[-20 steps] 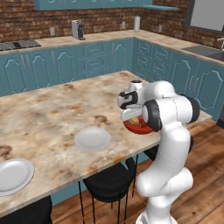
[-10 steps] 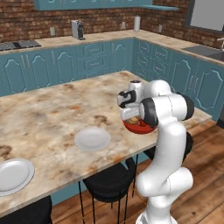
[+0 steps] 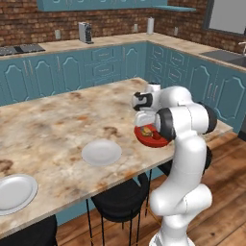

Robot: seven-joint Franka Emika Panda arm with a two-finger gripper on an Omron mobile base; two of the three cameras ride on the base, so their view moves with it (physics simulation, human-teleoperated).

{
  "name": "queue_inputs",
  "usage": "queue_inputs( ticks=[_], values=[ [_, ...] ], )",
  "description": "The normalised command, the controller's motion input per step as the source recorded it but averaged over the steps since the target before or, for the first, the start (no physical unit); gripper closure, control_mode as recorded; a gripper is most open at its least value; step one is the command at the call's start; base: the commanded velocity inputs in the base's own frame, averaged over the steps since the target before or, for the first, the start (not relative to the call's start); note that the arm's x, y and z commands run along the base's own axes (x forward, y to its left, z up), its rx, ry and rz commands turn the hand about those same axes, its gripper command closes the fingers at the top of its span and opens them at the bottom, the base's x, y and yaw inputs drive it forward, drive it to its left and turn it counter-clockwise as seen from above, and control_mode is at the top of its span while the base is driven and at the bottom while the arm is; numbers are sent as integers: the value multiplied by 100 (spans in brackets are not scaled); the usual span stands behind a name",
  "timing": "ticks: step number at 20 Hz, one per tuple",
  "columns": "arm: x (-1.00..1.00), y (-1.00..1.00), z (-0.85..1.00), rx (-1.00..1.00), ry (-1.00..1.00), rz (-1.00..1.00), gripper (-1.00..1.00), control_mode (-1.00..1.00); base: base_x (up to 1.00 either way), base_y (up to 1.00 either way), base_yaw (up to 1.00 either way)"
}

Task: Pick the chicken drumstick and bell pepper from their plates and place them in the bowl. Then put the bowl in the fridge.

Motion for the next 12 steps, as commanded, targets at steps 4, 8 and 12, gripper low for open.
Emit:
queue_inputs(
  ticks=[4, 8, 12],
  values=[
    [-66, -26, 12, 3, -3, -14, -100, -100, 0, 0, 0],
    [-59, -23, 5, 1, 0, -35, -100, -100, 0, 0, 0],
    [-56, -19, 9, 3, 0, -39, -100, -100, 0, 0, 0]
  ],
)
